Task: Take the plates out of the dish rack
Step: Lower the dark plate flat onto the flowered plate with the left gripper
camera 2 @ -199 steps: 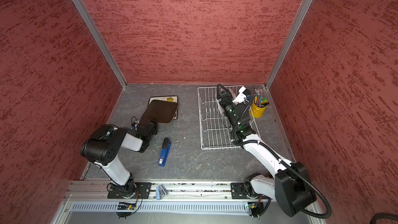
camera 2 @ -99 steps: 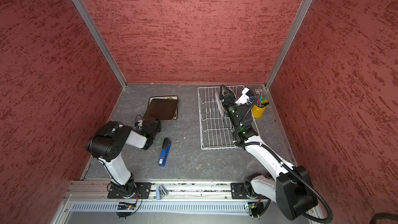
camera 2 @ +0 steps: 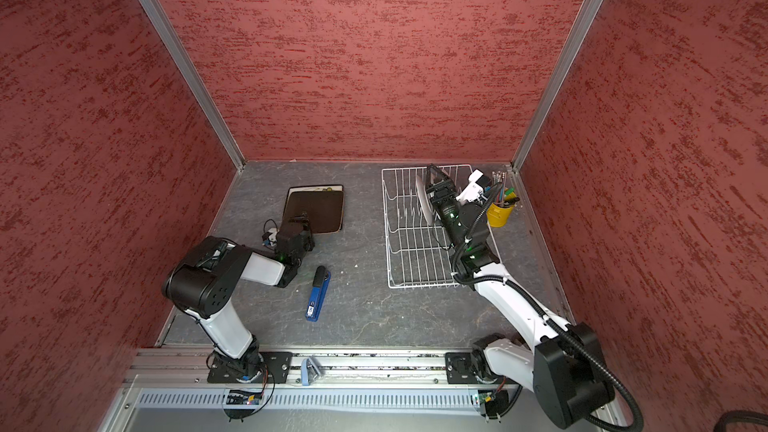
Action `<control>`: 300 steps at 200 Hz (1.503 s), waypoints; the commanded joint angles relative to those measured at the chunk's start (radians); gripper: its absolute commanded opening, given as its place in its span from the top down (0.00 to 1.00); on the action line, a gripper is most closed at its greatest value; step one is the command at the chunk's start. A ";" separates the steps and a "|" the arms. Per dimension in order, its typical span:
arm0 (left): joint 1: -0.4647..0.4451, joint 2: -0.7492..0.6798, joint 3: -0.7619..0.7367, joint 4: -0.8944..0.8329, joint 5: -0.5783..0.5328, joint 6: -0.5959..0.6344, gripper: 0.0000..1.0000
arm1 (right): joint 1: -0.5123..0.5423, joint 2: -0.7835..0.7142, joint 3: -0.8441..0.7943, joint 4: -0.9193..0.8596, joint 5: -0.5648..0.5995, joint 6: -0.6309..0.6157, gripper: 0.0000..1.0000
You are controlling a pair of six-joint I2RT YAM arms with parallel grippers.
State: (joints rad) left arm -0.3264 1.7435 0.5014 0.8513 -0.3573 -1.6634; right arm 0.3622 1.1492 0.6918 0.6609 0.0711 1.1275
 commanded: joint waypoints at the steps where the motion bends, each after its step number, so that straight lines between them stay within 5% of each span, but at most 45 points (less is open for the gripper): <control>1: -0.007 -0.064 0.039 -0.045 0.004 0.023 0.20 | -0.006 -0.021 -0.015 0.011 -0.017 0.015 0.18; 69: 0.000 -0.165 0.082 -0.276 0.019 0.073 0.11 | -0.009 -0.063 -0.039 0.002 -0.008 0.019 0.18; 126: 0.039 -0.080 0.096 -0.195 0.129 0.045 0.11 | -0.009 -0.080 -0.048 -0.008 0.001 0.014 0.18; 186: 0.041 -0.091 0.121 -0.283 0.128 0.056 0.00 | -0.010 -0.060 -0.040 -0.004 -0.007 0.014 0.18; 300: 0.037 -0.133 0.067 -0.311 0.133 0.040 0.01 | -0.011 -0.069 -0.048 -0.005 -0.013 0.021 0.18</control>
State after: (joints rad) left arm -0.2901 1.6329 0.5949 0.5293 -0.2321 -1.6234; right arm 0.3576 1.0966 0.6567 0.6464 0.0708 1.1408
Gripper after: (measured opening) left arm 0.994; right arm 0.822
